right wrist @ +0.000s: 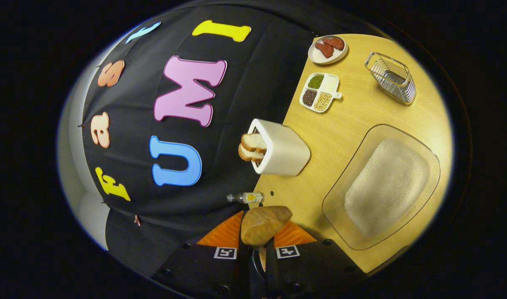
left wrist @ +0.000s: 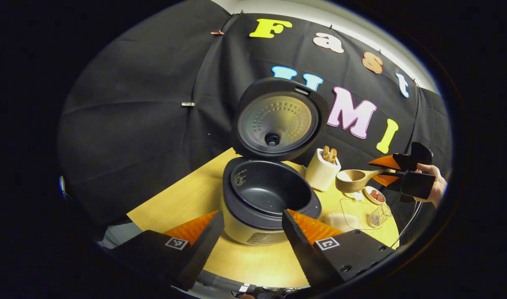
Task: Close the left gripper, press the button to open the rice cooker; take a wooden spoon from the chopstick holder with the right hand, scoop a spoonful of rice and pour it into the rice cooker, then put the wooden spoon back into the chopstick holder.
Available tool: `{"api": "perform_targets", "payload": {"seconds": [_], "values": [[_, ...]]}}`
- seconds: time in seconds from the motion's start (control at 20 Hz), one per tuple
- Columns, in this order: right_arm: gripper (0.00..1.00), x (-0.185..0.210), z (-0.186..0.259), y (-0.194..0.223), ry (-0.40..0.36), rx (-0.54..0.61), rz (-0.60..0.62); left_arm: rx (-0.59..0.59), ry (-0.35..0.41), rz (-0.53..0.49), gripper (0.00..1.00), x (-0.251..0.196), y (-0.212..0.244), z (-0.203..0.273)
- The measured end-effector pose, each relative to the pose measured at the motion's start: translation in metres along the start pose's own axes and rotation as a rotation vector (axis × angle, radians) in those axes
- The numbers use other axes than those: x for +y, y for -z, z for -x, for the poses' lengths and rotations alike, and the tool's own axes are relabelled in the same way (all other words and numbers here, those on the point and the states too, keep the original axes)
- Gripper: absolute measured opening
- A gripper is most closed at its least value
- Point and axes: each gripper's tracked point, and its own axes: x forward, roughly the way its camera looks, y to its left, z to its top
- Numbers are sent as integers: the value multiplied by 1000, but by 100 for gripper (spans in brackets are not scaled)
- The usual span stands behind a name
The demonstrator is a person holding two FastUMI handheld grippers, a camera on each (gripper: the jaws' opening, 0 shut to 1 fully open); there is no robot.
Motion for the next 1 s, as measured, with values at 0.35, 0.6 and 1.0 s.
{"api": "perform_targets", "payload": {"seconds": [0.35, 0.6, 1.0], "values": [[19, 35, -40, 84, -29, 134, 89, 8, -45, 70, 95, 35, 8, -1], [19, 48, -62, 120, -47, 130, 362, 3, -57, 80, 95, 52, 5, 0], [19, 59, -75, 175, -119, 113, 816, -32, -86, 133, 95, 70, -13, -3]]}}
